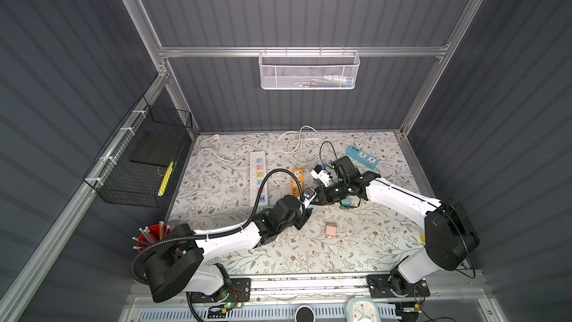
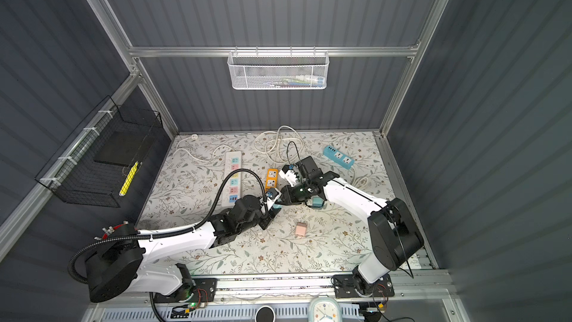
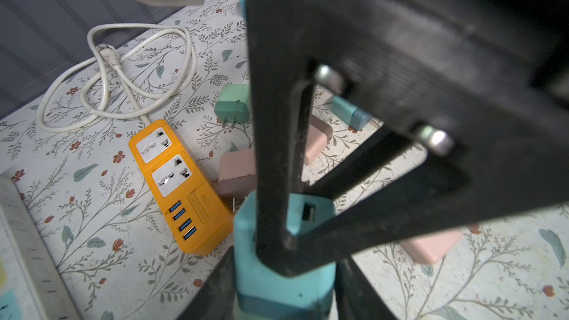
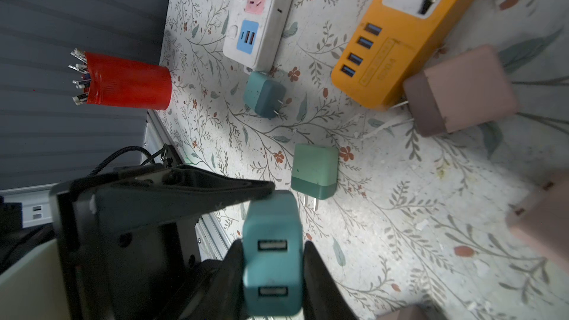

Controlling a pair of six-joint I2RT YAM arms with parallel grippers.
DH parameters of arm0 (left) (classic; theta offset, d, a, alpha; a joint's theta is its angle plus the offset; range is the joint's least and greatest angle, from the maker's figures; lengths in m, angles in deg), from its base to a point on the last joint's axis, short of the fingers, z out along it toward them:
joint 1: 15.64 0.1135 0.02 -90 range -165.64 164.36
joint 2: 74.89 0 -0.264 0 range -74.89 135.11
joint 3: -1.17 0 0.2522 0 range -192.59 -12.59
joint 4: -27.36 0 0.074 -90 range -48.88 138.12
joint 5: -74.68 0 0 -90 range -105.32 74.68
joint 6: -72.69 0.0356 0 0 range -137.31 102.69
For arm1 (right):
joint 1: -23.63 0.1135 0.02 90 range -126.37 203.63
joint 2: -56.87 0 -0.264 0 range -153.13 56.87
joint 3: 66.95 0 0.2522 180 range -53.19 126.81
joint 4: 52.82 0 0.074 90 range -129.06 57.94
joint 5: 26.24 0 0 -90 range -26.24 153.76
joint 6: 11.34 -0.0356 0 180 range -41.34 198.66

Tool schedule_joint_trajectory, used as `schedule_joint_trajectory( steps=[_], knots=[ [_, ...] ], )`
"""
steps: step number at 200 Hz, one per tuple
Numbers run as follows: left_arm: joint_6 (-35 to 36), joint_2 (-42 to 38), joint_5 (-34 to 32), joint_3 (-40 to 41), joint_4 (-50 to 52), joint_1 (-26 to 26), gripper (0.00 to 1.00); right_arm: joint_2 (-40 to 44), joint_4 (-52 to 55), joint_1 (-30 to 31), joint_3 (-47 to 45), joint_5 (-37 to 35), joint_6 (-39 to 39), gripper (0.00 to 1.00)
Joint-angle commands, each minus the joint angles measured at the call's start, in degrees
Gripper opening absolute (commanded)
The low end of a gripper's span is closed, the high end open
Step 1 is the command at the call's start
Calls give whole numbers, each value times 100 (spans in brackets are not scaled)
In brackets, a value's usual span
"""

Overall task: Insert plugs into power strip
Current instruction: Pass the plug.

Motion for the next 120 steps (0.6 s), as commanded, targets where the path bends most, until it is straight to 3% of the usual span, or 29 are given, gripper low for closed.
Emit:
schedule_joint_trajectory(
  steps=[1,84,120],
  knots=[
    [69,84,-264,-220,176,-35,57,91,33,19,-46,-254,-115,22],
    [19,-22,-403,-306,391,-33,64,209,-142,18,39,-942,-194,17],
    [-343,-413,-1145,-294,486,-25,72,461,-239,16,26,-1737,-221,16]
  ],
)
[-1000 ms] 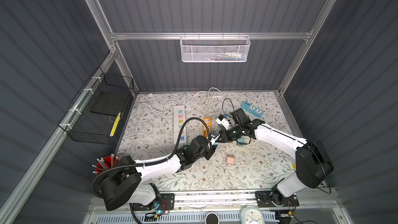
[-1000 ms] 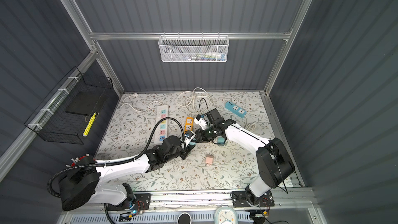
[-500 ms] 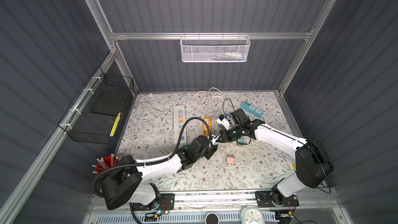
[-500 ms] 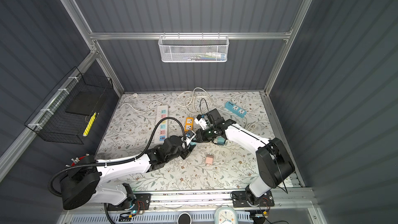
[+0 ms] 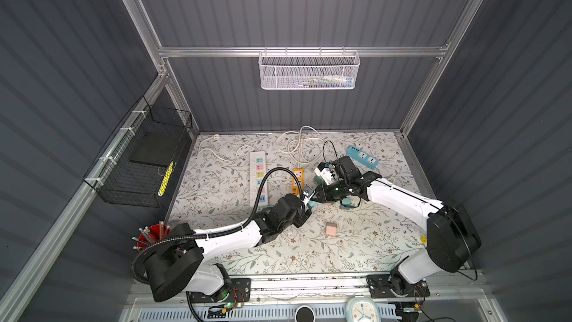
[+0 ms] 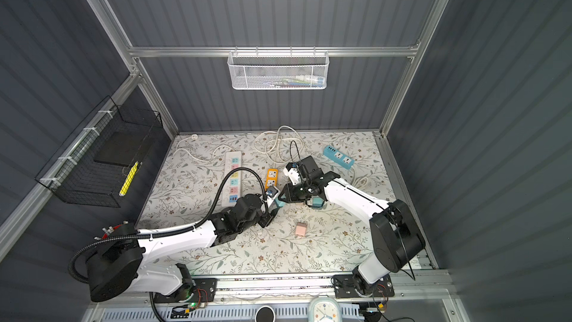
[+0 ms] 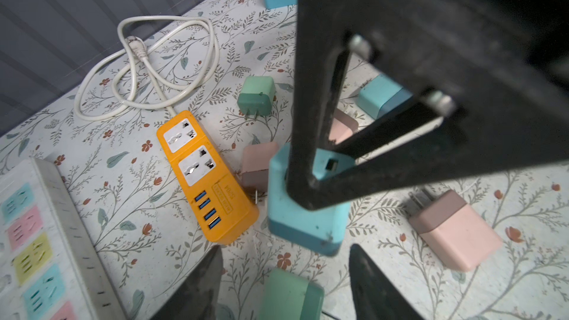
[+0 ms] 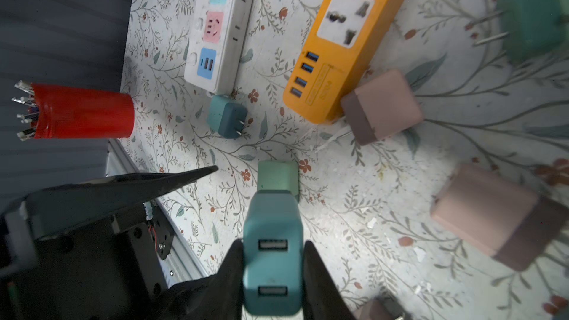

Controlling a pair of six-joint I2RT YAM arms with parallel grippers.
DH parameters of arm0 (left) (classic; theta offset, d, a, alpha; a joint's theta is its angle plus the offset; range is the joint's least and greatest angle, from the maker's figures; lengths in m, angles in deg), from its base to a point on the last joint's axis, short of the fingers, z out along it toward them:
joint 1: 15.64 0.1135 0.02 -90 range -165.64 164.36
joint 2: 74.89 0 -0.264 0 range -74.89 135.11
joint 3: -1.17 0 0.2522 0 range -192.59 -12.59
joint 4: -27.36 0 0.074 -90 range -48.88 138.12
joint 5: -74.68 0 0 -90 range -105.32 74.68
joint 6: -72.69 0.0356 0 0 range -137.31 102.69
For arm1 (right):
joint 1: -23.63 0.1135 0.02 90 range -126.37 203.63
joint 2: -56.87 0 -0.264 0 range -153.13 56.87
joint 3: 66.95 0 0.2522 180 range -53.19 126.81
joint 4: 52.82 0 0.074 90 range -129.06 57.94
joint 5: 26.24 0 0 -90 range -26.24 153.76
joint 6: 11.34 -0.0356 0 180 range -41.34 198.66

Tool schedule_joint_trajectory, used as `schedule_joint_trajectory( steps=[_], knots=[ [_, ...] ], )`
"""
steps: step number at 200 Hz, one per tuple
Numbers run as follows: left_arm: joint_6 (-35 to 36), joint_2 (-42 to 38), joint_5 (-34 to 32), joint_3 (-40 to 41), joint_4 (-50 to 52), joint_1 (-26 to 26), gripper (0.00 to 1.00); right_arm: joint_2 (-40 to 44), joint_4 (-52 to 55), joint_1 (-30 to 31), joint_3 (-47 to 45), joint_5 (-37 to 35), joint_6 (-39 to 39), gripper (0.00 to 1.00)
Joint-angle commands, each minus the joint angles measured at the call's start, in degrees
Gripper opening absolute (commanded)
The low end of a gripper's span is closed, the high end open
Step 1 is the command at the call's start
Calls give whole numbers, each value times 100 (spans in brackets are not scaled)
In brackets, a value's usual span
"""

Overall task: Insert plugs into power strip
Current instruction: Pass the plug.

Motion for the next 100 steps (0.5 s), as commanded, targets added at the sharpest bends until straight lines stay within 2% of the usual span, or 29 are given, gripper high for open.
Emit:
schedule_joint_trajectory(
  steps=[1,31,44,88,100],
  knots=[
    [-300,-371,-690,-173,136,-21,73,314,-189,14,29,-693,-37,16],
    [-771,-478,-1688,-538,694,115,86,410,-181,14,83,-1261,7,16],
    [-1026,-417,-2004,-850,1104,271,88,418,-163,20,117,-1392,33,16],
    [-2078,312,-2561,-2215,2884,1154,93,510,-119,13,233,-1757,86,16],
    [-2286,670,-2477,-2627,3363,1476,96,567,-119,18,238,-1822,101,16]
  ],
)
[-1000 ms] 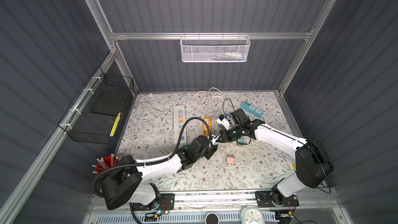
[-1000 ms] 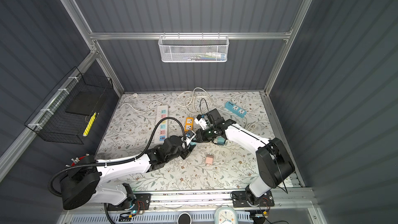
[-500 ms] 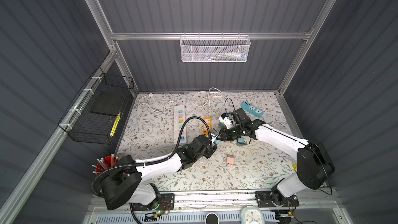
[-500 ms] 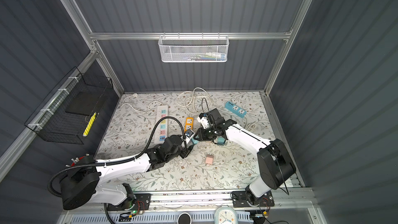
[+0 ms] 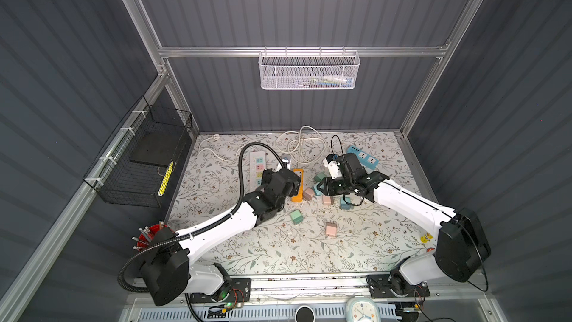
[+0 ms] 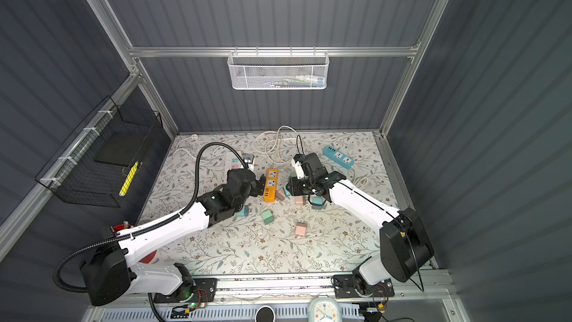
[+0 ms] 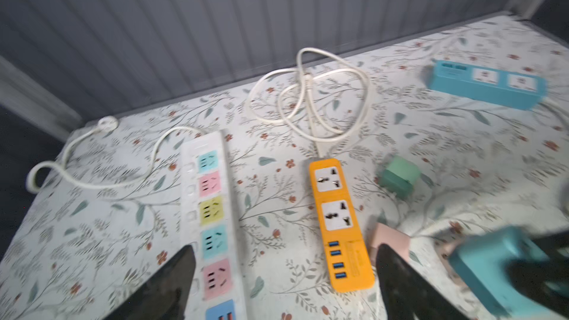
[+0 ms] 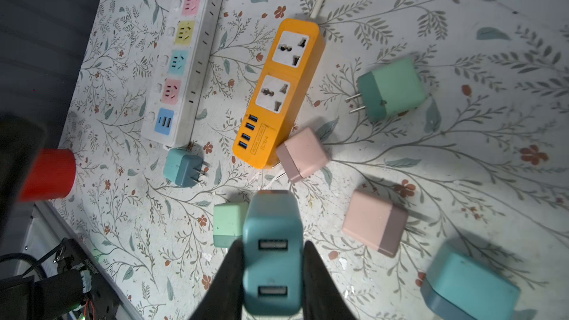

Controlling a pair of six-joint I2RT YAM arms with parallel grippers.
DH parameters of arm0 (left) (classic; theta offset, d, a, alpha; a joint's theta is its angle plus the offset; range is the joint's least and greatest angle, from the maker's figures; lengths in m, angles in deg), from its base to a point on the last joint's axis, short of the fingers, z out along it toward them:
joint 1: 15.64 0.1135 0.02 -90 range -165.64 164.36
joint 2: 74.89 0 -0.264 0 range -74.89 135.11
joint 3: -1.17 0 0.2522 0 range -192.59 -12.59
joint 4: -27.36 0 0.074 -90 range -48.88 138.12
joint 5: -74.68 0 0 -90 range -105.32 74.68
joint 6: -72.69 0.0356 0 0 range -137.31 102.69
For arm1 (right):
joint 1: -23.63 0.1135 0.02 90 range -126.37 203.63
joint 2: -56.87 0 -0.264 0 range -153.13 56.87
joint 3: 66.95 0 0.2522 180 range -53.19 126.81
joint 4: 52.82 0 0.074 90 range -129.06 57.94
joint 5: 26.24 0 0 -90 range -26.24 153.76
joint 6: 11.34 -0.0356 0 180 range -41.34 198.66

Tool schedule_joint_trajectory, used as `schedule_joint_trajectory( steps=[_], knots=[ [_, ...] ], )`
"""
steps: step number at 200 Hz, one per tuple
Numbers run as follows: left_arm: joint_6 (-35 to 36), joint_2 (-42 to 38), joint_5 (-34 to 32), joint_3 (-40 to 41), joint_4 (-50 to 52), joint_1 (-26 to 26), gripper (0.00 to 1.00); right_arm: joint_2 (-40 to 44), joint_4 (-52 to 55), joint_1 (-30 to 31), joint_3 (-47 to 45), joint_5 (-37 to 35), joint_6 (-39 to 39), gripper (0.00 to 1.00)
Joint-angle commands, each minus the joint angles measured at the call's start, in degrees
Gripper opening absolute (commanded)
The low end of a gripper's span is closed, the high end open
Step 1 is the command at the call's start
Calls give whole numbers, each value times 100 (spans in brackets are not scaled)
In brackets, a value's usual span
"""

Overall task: Insert plugs into power strip
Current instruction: Pass the plug, then move the socket to the center of the table.

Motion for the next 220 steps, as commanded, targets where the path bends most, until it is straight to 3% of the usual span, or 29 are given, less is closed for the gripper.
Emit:
schedule_joint_trajectory(
  steps=[1,37,94,153,220],
  knots=[
    [-781,580,-364,-652,1445,495,96,190,-10,15,194,-340,80,16],
    [-1107,1640,458,-1675,2479,1365,100,352,121,18,246,-468,130,15],
    [-1001,2784,1818,-2677,2990,2338,100,529,298,21,339,-578,231,15],
    [-690,3561,2527,-3192,3168,2635,100,606,275,16,327,-504,196,14],
    [-681,3880,2317,-3150,3226,2675,100,639,245,20,284,-463,182,14]
  ],
)
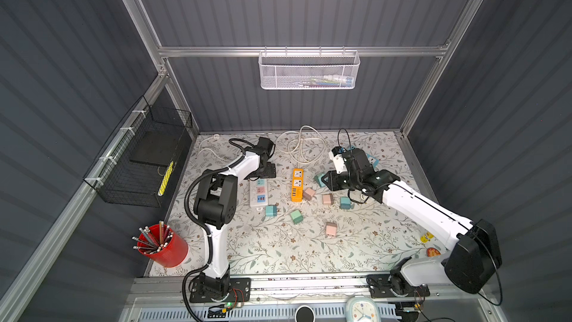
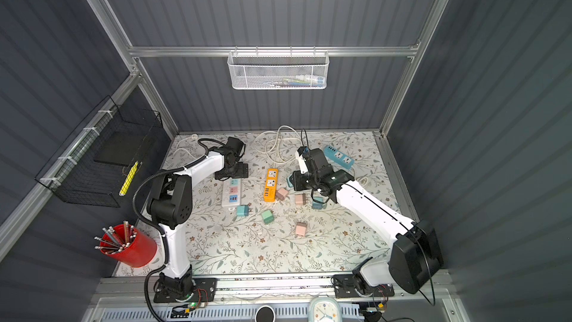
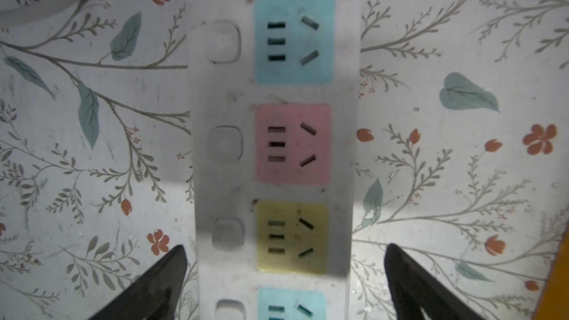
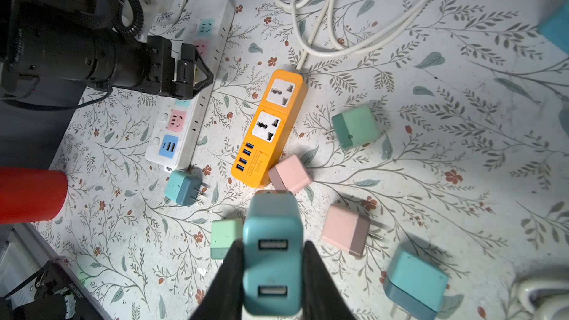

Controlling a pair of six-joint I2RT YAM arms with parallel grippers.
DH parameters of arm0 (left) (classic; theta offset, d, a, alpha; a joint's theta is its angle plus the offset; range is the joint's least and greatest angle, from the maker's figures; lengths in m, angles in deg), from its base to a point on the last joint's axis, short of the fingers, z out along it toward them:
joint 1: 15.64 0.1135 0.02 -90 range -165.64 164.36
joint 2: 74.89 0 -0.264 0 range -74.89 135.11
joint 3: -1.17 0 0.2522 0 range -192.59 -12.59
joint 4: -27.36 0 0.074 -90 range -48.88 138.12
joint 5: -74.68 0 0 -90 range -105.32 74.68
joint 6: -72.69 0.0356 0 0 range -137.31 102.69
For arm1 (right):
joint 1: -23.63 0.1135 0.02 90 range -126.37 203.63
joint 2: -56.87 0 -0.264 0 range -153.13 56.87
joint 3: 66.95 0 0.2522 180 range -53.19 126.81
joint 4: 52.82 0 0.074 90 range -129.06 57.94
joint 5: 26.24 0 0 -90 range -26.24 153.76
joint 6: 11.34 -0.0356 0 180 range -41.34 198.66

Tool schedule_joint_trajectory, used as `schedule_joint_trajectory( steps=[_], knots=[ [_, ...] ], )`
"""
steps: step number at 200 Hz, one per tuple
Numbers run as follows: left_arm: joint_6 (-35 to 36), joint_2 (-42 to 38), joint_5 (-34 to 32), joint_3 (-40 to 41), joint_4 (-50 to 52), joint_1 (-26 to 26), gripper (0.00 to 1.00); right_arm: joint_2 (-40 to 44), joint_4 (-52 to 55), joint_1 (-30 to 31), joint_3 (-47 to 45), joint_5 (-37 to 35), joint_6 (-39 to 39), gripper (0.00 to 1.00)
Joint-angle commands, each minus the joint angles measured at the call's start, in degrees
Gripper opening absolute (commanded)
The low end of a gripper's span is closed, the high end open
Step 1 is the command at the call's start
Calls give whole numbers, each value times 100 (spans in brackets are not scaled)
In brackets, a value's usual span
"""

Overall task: Insert plugs into power strip
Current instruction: Move the socket to the center of the table.

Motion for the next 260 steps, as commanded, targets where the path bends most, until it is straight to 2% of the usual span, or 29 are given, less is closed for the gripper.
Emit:
schedule_joint_trajectory(
  steps=[1,103,141,178,216,240,260],
  knots=[
    [89,62,-19,-49,152,41,100,104,35,20,63,22,8,13],
    [195,151,92,466,-173,67,99,186,143,16,79,-13,22,13],
    [122,-231,-7,817,-319,68,83,207,99,28,-1,-11,-12,13],
    [-128,-862,-137,1804,-556,70,74,205,49,37,-2,-4,-21,13],
    [-388,-1545,-91,2701,-676,61,72,188,9,46,14,23,8,13],
    [-599,-1894,302,3231,-806,5,69,159,-9,47,39,18,26,13],
    [-962,-2155,469,3594,-955,-295,69,167,-9,47,35,7,41,13]
  ],
)
